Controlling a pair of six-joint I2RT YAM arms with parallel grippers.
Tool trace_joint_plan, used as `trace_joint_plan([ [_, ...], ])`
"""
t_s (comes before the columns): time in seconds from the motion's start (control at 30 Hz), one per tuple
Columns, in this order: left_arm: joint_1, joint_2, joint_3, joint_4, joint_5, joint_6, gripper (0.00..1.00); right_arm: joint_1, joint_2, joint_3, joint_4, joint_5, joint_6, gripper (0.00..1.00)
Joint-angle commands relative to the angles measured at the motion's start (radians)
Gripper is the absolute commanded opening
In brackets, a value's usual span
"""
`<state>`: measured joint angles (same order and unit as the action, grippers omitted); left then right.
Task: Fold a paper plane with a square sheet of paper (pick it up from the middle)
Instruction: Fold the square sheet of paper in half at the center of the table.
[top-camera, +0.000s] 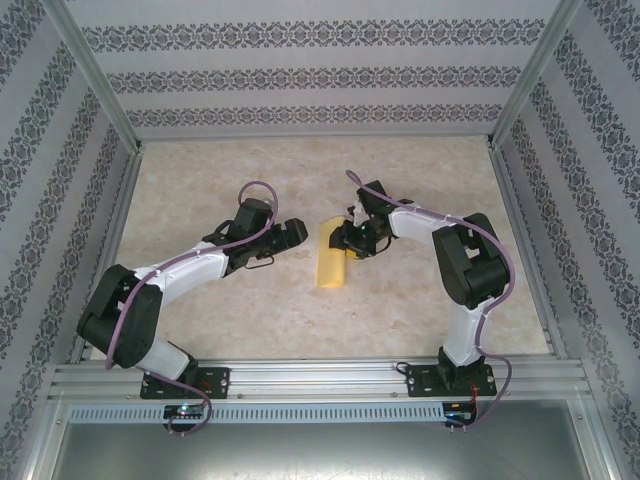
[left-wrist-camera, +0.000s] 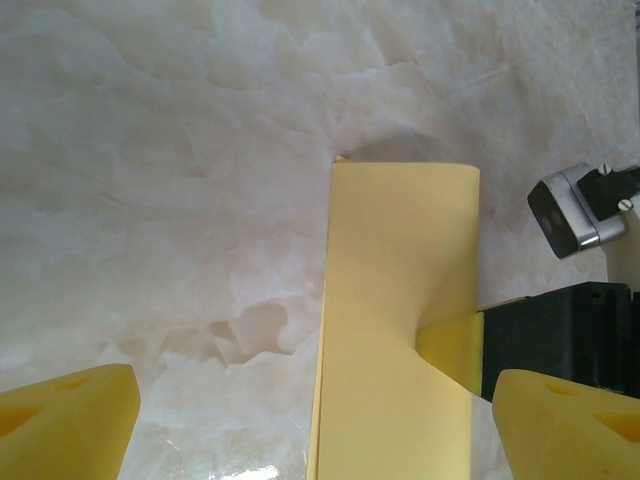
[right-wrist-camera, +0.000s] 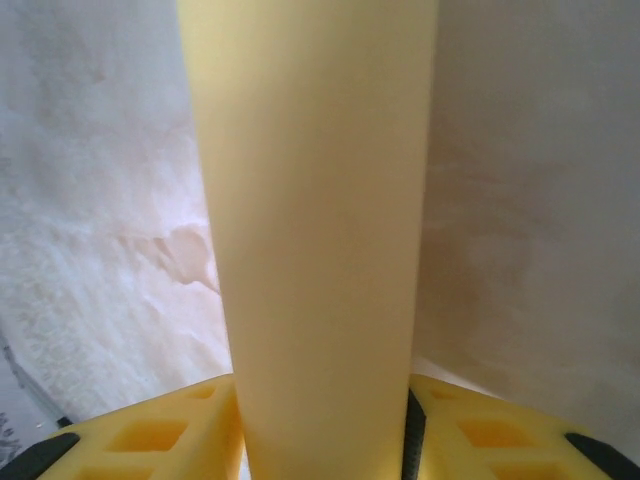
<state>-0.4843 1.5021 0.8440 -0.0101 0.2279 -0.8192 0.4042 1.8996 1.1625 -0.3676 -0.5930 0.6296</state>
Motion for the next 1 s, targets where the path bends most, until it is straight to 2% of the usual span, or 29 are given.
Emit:
trace_joint_plan([
  [0.0, -0.005, -0.017, -0.014, 0.014, -0.020, 0.009, 0.93, 0.018, -0.015, 0.012, 0.095, -0.106, 0.048, 0.44],
  [0.13, -0.005, -0.030, -0.016, 0.004, -0.033, 0.015, 0.94, 0.017, -0.002, -0.003, 0.186, -0.157, 0.098, 0.44],
  [0.23, -0.005, -0.032, -0.019, 0.006, -0.031, 0.014, 0.94, 0.016, 0.022, 0.004, 0.186, -0.161, 0.097, 0.44],
  [0.4, -0.005, -0.033, -0.016, 0.004, -0.026, 0.016, 0.94, 0.019, 0.027, 0.008, 0.061, 0.013, 0.062, 0.45],
  [0.5, -0.005, -0.029, -0.016, 0.004, -0.024, 0.018, 0.94, 0.026, 0.011, -0.024, 0.077, 0.061, 0.083, 0.44],
  [0.57, -0.005, -0.029, -0.015, 0.004, -0.025, 0.018, 0.94, 0.031, 0.001, -0.040, 0.093, 0.069, 0.099, 0.50],
  [0.67, -0.005, -0.027, -0.016, 0.009, -0.024, 0.016, 0.94, 0.043, -0.011, -0.046, 0.081, 0.120, 0.104, 0.53],
  [0.97, -0.005, -0.032, -0.021, 0.009, -0.020, 0.022, 0.93, 0.059, -0.037, 0.002, -0.021, 0.208, 0.056, 0.55],
])
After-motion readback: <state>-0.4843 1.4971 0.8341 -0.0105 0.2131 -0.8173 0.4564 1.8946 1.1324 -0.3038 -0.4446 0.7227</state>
